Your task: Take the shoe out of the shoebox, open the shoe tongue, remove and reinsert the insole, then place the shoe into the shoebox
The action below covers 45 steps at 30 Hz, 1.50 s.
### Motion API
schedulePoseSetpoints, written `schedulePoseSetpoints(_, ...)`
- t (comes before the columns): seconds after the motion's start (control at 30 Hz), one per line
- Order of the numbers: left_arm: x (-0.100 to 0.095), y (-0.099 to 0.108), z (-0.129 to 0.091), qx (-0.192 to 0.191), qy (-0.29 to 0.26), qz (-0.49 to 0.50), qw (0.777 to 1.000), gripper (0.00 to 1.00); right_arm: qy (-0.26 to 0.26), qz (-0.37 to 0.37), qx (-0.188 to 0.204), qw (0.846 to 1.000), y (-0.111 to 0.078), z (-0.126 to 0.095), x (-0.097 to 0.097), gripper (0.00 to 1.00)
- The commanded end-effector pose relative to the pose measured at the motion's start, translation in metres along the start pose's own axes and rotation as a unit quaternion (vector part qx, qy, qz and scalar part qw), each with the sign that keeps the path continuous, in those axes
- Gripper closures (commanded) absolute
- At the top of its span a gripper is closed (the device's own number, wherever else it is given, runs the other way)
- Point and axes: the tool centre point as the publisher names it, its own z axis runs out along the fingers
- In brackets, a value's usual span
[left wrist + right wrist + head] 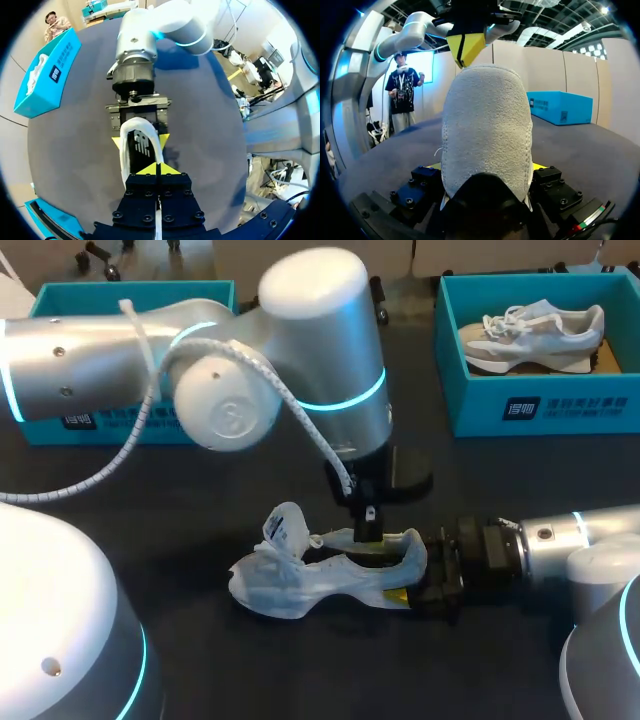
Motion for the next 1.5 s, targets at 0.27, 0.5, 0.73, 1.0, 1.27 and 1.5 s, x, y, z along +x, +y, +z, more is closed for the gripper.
schedulePoseSetpoints(0.27, -0.01, -0.003, 0.017, -0.012, 0.016, -0.015, 1.0, 1.0, 0.001, 0.0, 0.003, 1.0, 0.001, 0.0, 0.0, 1.0)
schedulePoseSetpoints(0.5, -0.01, -0.005, 0.021, -0.017, 0.017, -0.013, 1.0, 1.0, 0.001, 0.0, 0.003, 1.0, 0.001, 0.0, 0.0, 1.0)
schedulePoseSetpoints(0.73, -0.012, 0.001, 0.037, -0.025, 0.024, -0.023, 0.999, 1.0, 0.001, 0.0, 0.003, 1.0, 0.001, 0.0, 0.0, 1.0)
schedulePoseSetpoints(1.0, -0.015, 0.007, 0.049, -0.032, 0.015, -0.04, 0.999, 1.0, 0.001, 0.0, 0.003, 1.0, 0.001, 0.0, 0.0, 1.0)
schedulePoseSetpoints(1.27, -0.015, 0.02, 0.061, -0.041, 0.027, -0.052, 0.997, 1.0, 0.001, 0.0, 0.003, 1.0, 0.001, 0.0, 0.0, 1.0)
schedulePoseSetpoints(1.5, -0.011, 0.036, 0.068, -0.05, 0.034, -0.058, 0.996, 1.0, 0.001, 0.0, 0.003, 1.0, 0.001, 0.0, 0.0, 1.0)
